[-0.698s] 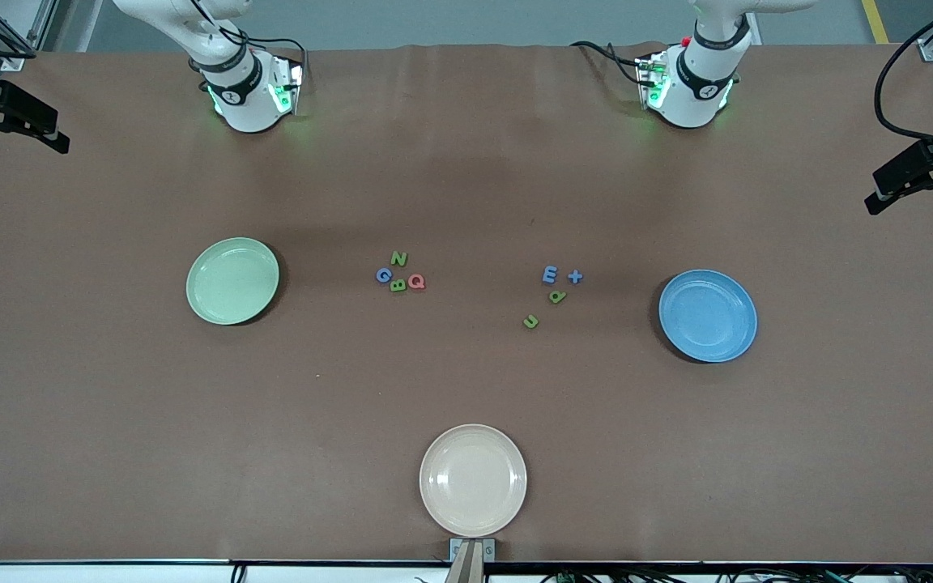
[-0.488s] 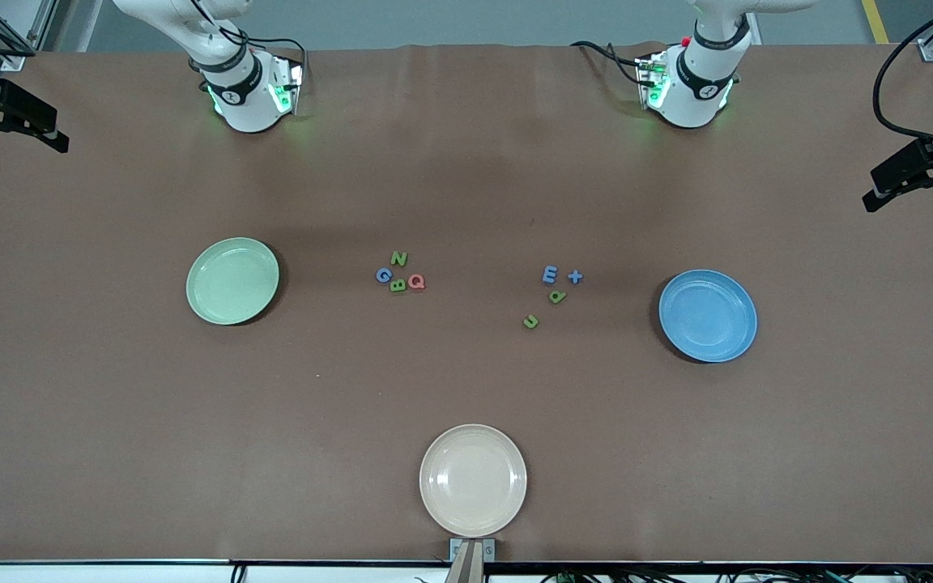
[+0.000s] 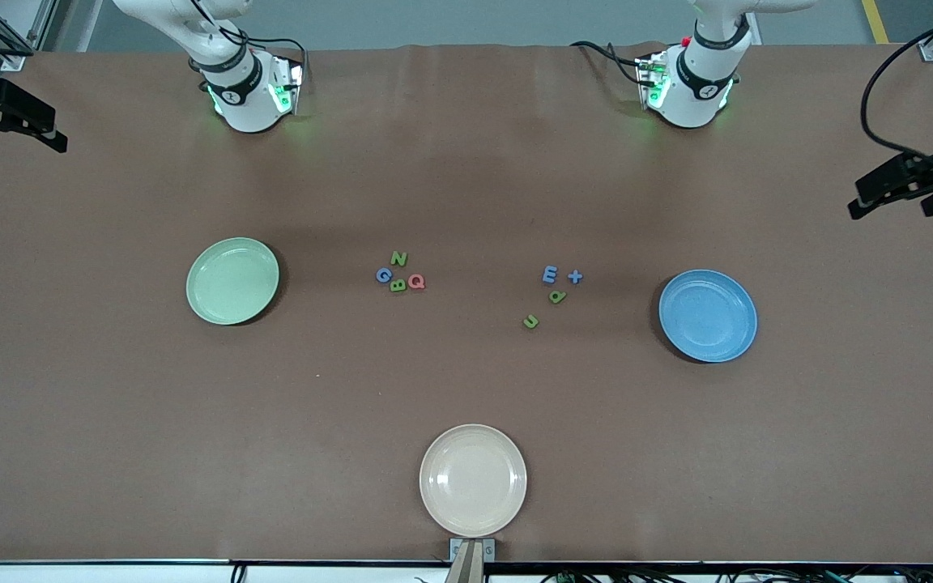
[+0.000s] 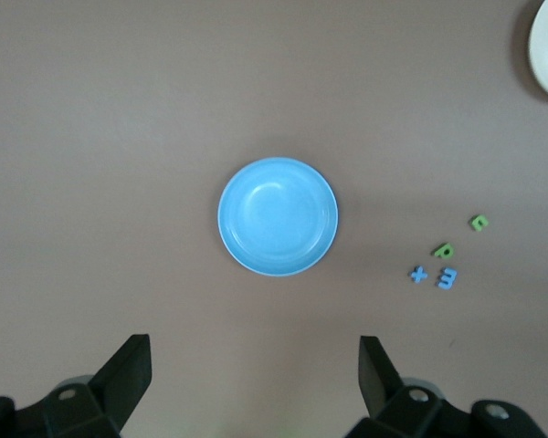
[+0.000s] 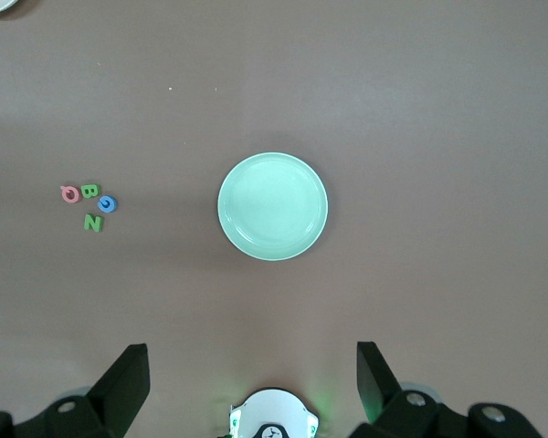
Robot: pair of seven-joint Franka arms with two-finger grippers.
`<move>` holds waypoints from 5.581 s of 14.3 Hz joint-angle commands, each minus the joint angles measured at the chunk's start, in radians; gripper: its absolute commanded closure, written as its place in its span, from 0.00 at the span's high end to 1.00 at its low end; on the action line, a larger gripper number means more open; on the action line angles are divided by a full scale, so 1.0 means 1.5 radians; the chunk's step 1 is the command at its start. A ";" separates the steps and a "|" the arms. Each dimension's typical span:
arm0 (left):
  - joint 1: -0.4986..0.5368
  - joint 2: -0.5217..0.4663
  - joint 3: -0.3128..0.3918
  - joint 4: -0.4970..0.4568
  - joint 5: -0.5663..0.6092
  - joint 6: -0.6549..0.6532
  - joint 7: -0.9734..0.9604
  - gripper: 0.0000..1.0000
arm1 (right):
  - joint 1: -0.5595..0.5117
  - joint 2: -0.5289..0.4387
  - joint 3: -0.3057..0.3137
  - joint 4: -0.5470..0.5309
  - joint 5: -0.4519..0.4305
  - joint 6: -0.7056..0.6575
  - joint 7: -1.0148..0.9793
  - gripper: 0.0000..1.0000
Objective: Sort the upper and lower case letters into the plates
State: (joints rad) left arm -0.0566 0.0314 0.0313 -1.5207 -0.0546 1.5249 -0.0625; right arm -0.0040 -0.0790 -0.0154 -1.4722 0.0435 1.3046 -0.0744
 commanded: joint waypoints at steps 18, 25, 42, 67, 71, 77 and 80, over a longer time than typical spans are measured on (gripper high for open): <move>-0.305 0.295 -0.023 -0.063 -0.003 0.346 -0.224 1.00 | 0.138 0.171 -0.001 -0.084 0.061 0.162 0.385 1.00; -0.350 0.357 -0.024 -0.128 0.041 0.505 -0.079 0.98 | 0.316 0.138 -0.001 -0.364 0.065 0.485 0.558 1.00; -0.355 0.429 -0.043 -0.174 0.033 0.667 0.061 0.80 | 0.521 0.339 -0.004 -0.504 0.053 0.917 0.751 0.85; -0.356 0.467 -0.048 -0.141 0.031 0.686 0.041 0.42 | 0.391 0.257 -0.008 -0.493 -0.002 0.759 0.553 0.00; -0.356 0.466 -0.048 -0.143 0.031 0.686 0.027 0.25 | 0.291 0.188 -0.008 -0.507 -0.003 0.670 0.388 0.00; -0.355 0.454 -0.050 -0.144 0.030 0.667 -0.025 0.03 | 0.130 0.118 -0.007 -0.600 -0.003 0.674 0.153 0.01; -0.346 0.382 -0.050 -0.143 0.029 0.557 -0.103 0.03 | 0.104 0.117 -0.007 -0.657 -0.003 0.723 0.149 0.01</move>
State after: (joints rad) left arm -0.5860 0.6958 -0.0407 -1.7273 -0.0088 2.4738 -0.1468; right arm 0.1775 0.1393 -0.0470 -2.3621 0.0518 2.3261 0.1496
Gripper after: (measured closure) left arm 0.727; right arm 0.674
